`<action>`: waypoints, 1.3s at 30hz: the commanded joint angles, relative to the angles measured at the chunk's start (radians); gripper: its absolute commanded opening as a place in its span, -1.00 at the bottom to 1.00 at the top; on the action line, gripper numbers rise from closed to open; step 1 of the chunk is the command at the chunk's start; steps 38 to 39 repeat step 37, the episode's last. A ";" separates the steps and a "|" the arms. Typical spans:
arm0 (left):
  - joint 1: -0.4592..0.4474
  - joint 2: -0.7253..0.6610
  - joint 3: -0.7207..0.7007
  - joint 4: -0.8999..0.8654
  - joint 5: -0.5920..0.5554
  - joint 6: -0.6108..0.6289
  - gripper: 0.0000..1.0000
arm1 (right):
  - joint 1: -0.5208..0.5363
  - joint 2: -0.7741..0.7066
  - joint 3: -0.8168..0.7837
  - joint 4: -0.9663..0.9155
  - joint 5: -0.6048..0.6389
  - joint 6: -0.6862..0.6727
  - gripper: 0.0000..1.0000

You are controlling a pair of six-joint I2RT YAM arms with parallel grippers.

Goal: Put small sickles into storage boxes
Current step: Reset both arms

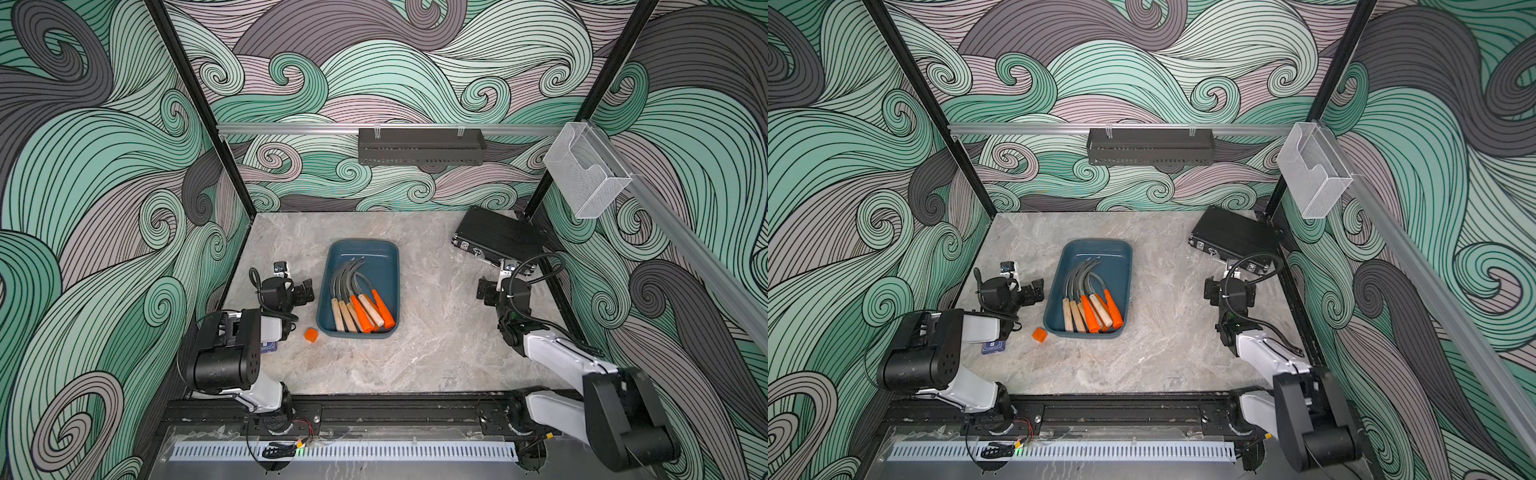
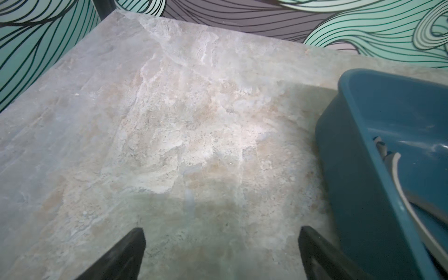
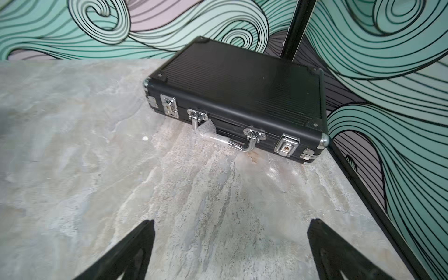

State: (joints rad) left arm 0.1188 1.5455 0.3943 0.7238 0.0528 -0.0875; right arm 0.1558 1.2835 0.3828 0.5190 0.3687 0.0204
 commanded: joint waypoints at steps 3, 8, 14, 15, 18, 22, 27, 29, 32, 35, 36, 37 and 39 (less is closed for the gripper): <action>-0.004 -0.027 0.039 0.006 -0.038 0.014 0.97 | -0.028 0.162 0.025 0.266 -0.077 -0.088 0.98; -0.013 -0.030 0.056 -0.026 -0.060 0.013 0.97 | -0.123 0.285 -0.002 0.425 -0.263 -0.038 0.98; -0.024 -0.019 0.082 -0.063 -0.001 0.057 0.97 | -0.122 0.263 0.007 0.376 -0.263 -0.039 0.98; -0.024 -0.018 0.082 -0.060 -0.001 0.057 0.97 | -0.122 0.264 0.006 0.377 -0.264 -0.039 0.99; -0.024 -0.017 0.084 -0.062 -0.001 0.057 0.97 | -0.120 0.268 0.001 0.397 -0.261 -0.041 0.98; -0.024 -0.018 0.084 -0.065 -0.001 0.057 0.97 | -0.106 0.273 -0.002 0.412 -0.251 -0.056 0.98; -0.024 -0.018 0.083 -0.063 -0.001 0.057 0.97 | -0.106 0.272 -0.001 0.409 -0.250 -0.056 0.98; -0.024 -0.018 0.083 -0.063 -0.001 0.057 0.97 | -0.107 0.273 -0.002 0.410 -0.250 -0.056 0.98; -0.024 -0.018 0.084 -0.063 -0.001 0.058 0.97 | -0.108 0.277 0.007 0.399 -0.259 -0.055 0.98; -0.024 -0.017 0.084 -0.063 -0.002 0.058 0.97 | -0.118 0.275 0.010 0.389 -0.283 -0.049 0.98; -0.024 -0.017 0.084 -0.063 -0.001 0.058 0.97 | -0.119 0.272 0.006 0.395 -0.282 -0.050 0.98; -0.024 -0.018 0.083 -0.063 -0.002 0.057 0.97 | -0.119 0.273 0.005 0.397 -0.282 -0.050 0.99; -0.024 -0.018 0.083 -0.063 -0.002 0.057 0.97 | -0.119 0.273 0.005 0.397 -0.282 -0.050 0.99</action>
